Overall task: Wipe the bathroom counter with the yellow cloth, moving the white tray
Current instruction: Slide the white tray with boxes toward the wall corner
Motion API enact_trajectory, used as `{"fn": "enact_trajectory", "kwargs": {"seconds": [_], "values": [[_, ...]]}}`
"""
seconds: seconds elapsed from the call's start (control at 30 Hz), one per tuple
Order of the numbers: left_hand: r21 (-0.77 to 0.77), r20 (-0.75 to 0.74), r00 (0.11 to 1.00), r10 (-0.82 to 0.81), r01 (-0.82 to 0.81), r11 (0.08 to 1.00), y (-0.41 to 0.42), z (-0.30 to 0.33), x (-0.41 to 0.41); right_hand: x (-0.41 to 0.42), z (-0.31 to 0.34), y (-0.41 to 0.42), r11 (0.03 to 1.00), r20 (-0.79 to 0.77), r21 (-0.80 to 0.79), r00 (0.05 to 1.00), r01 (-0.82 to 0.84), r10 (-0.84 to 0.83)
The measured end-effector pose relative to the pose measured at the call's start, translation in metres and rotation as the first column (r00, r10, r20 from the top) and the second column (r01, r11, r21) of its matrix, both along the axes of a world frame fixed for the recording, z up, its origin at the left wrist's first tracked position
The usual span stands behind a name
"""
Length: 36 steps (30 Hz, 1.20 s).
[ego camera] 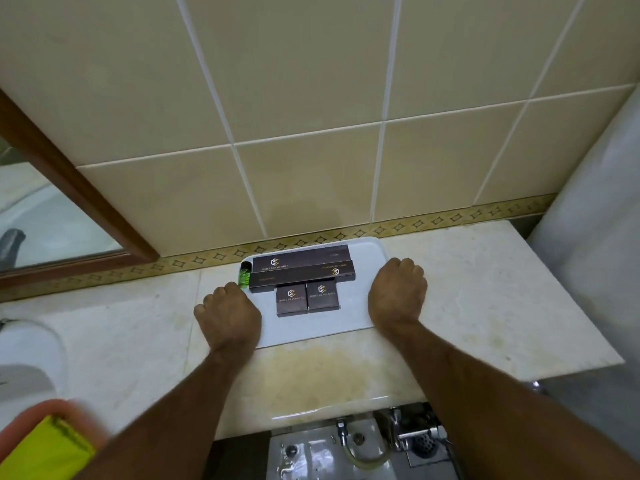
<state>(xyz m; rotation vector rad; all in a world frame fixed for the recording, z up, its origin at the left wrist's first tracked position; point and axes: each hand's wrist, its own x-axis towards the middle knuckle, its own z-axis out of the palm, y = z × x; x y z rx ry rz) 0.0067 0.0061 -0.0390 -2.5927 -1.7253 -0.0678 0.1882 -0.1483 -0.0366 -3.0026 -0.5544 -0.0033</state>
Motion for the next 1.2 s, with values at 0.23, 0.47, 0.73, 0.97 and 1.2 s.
{"fn": "enact_trajectory", "kwargs": {"seconds": [0.23, 0.47, 0.73, 0.97, 1.2], "values": [[0.035, 0.090, 0.995, -0.044, 0.041, 0.999, -0.002, 0.031, 0.005, 0.016, 0.042, -0.018, 0.982, 0.019, 0.167, 0.997, -0.083, 0.081], [0.162, 0.046, 0.933, -0.356, 0.345, 0.924, -0.040, 0.080, 0.070, 0.038, 0.079, -0.124, 0.917, -0.202, 0.352, 0.972, 0.189, -0.123], [0.165, -0.088, 0.685, -0.723, 0.726, 0.668, -0.132, 0.078, 0.246, 0.058, 0.041, -0.274, 0.614, -0.459, 0.537, 0.811, 0.579, -0.363], [0.113, -0.226, 0.521, -0.823, 0.853, 0.509, -0.202, 0.048, 0.364, 0.037, 0.002, -0.289, 0.154, -0.821, 0.494, 0.518, 0.856, -0.241], [0.086, -0.223, 0.488, -0.844, 0.872, 0.482, -0.200, 0.019, 0.379, 0.054, -0.008, -0.292, 0.027, -0.866, 0.491, 0.491, 0.871, -0.097]]}}
